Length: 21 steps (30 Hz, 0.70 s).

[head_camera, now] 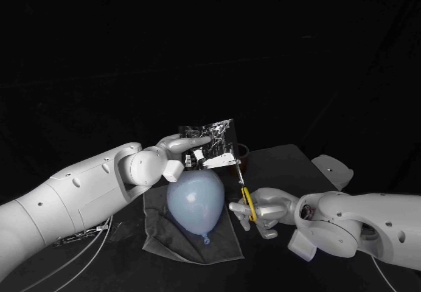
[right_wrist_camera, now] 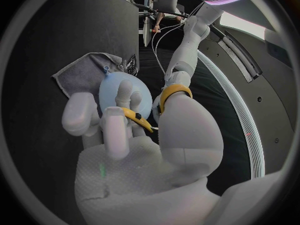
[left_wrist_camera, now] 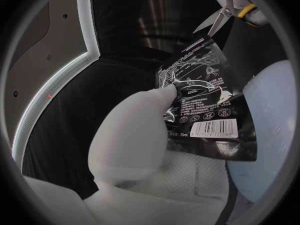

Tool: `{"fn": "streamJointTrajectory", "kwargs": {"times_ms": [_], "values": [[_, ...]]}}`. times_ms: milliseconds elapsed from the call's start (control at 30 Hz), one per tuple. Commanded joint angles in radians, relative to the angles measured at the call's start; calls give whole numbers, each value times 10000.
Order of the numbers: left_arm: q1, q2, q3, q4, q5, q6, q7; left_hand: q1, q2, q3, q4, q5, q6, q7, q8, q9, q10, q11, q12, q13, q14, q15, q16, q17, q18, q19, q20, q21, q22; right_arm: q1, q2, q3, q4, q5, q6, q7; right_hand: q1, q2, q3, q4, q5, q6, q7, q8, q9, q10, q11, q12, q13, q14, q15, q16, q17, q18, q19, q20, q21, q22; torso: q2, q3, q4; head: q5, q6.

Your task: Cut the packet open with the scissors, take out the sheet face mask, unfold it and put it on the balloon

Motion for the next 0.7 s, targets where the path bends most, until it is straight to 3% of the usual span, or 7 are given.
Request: {"fn": "streamJointTrajectory", "kwargs": {"times_ms": [33,167,700], "values": [[15,4,15,41,54,339,29,14,131,38,-6,34,7,80,35,651,-56,6,-41,1,48,2,44,9,120,71,-14,30,-10,55,18,15,22,-205,114,131,4,133,69,3,-14,-832,671,34,-10,200,-66,37,-11,153,25,58,195,185,11,19,23,1353,1,2,15,-9,-3],[15,4,15,68,54,390,11,14,131,38,-6,34,7,80,35,651,-56,6,-41,1,48,2,44,9,120,71,-14,30,-10,137,65,30,-23,-225,116,157,25,184,99,0,-17,-816,664,53,-34,211,-72,41,-18,154,20,60,195,186,11,15,22,1353,6,-12,5,-36,-6],[10,41,15,101,60,376,44,4,133,47,-12,34,6,84,36,657,-55,8,-40,1,50,3,43,12,118,76,-15,29,-12,205,274,52,-188,-236,124,176,73,315,164,-7,-22,-767,644,104,-95,252,-90,60,-34,163,5,72,203,182,27,3,45,1360,-1,-11,-1,-18,-1]]}}
